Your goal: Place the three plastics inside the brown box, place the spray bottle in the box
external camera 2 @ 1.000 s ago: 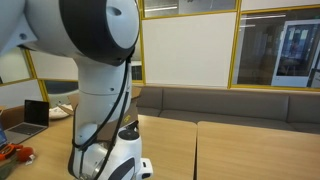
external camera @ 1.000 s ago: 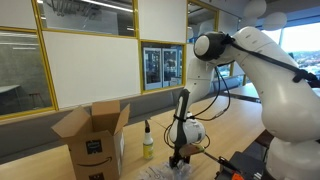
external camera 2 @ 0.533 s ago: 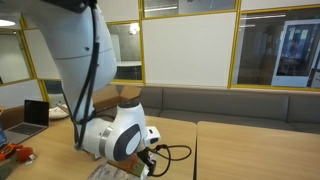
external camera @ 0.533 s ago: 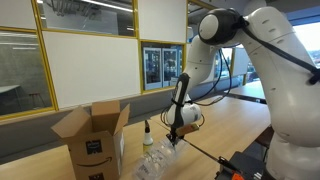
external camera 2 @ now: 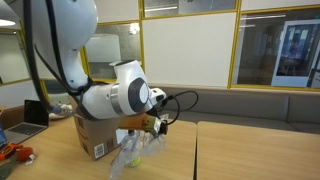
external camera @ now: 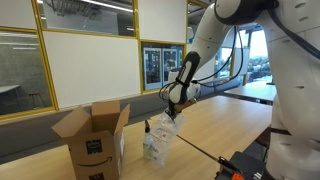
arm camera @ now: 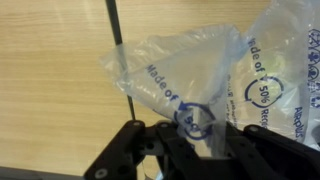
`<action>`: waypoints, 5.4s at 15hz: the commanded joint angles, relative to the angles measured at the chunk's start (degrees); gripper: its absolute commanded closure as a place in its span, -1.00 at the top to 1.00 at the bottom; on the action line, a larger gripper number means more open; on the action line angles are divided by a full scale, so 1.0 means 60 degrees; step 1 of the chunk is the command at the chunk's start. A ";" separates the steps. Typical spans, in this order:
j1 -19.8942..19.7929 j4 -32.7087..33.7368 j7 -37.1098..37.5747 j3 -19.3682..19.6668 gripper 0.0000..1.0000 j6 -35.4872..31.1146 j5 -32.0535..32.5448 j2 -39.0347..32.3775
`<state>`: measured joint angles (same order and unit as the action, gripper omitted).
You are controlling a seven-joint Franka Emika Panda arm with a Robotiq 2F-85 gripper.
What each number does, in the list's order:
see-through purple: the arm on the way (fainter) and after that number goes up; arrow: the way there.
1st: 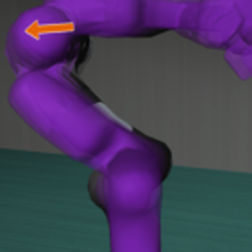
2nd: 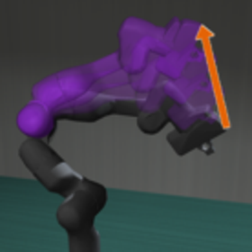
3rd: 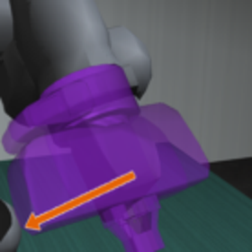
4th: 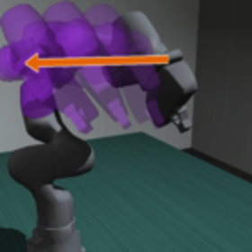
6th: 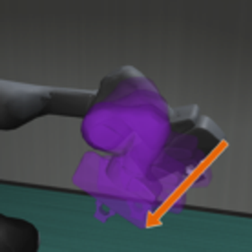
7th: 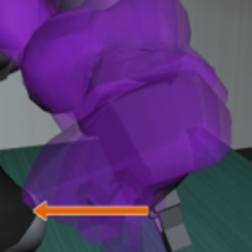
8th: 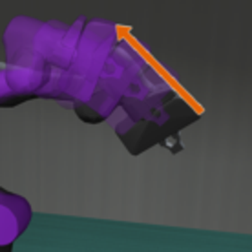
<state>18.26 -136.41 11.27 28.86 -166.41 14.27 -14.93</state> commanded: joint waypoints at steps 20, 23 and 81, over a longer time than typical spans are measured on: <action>-0.1821 0.5494 0.1661 -0.4360 -0.72 0.5691 0.3433 0.0734; -0.1644 0.6437 0.1521 -0.4577 -0.72 0.6028 0.3598 0.0337; -0.2374 1.0269 -0.4461 -0.6115 0.13 0.6742 -0.1924 -0.4959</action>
<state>4.43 -69.31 -17.59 -9.97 -127.44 2.35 -52.05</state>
